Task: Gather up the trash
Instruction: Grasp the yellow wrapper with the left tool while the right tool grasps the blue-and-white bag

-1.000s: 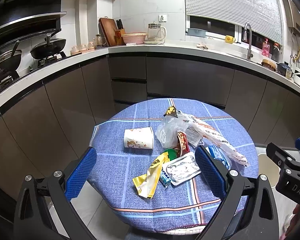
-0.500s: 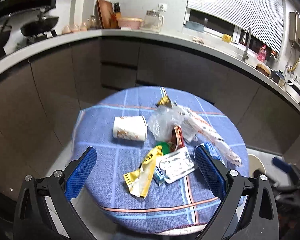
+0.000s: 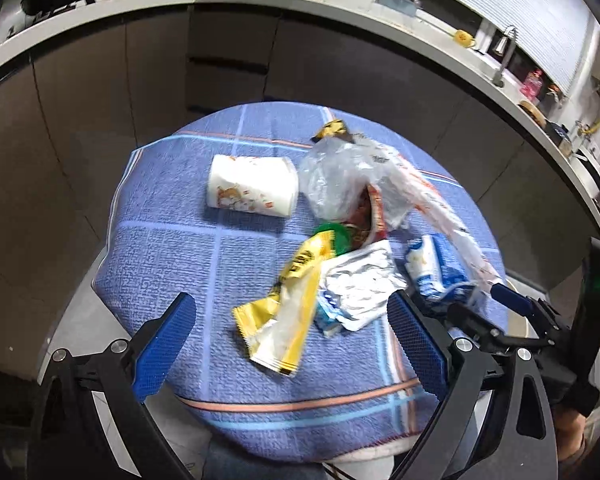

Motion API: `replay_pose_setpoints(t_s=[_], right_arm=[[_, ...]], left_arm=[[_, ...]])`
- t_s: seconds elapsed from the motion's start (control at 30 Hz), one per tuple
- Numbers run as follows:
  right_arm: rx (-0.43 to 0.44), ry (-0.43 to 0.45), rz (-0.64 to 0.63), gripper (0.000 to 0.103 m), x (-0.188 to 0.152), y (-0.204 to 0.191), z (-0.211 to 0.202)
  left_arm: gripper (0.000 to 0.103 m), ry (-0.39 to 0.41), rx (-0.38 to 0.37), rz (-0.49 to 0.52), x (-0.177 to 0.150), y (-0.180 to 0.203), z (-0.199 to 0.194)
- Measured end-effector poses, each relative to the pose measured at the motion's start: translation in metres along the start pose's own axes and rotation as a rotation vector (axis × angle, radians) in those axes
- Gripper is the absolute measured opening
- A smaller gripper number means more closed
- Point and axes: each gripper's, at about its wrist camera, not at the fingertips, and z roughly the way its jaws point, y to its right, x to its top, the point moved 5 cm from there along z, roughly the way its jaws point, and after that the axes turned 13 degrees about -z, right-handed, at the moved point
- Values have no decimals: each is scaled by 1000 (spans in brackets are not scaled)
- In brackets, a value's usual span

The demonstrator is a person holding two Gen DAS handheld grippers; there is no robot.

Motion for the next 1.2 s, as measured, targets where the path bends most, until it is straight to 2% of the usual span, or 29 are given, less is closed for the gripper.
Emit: replay_pose_setpoints(t_s=[0.1, 0.13, 0.17, 0.23, 0.3, 0.4, 0.53, 0.77, 0.8, 0.83, 0.97, 1.2], right_arm=[[-1, -17, 7, 79, -1, 6, 11], [4, -22, 10, 66, -3, 7, 13], [10, -32, 15, 59, -4, 9, 15], [20, -23, 15, 57, -6, 9, 16], [20, -14, 7, 56, -7, 7, 14], [22, -9, 7, 52, -10, 7, 10], [16, -2, 7, 52, -12, 7, 3], [14, 21, 14, 51, -12, 4, -13], [14, 25, 14, 51, -11, 4, -14], [13, 31, 12, 51, -10, 3, -17], [15, 59, 5, 51, -7, -1, -32], [17, 140, 6, 50, 3, -2, -66]], left_arm=[[92, -15, 26, 27, 6, -4, 11], [92, -20, 27, 44, 7, -3, 13], [92, -17, 34, 63, 9, -1, 16], [90, -13, 49, 102, 11, 3, 22], [83, -28, 38, 139, 11, 9, 28], [66, -65, 28, 187, 12, 16, 44], [45, -140, 13, 143, 17, 13, 67], [43, -161, 27, 199, 15, 18, 81], [35, -173, 25, 205, 13, 18, 83], [14, -188, 27, 212, 12, 17, 86], [9, -178, 20, 217, 14, 15, 78], [9, -69, -47, 188, 30, 23, 20]])
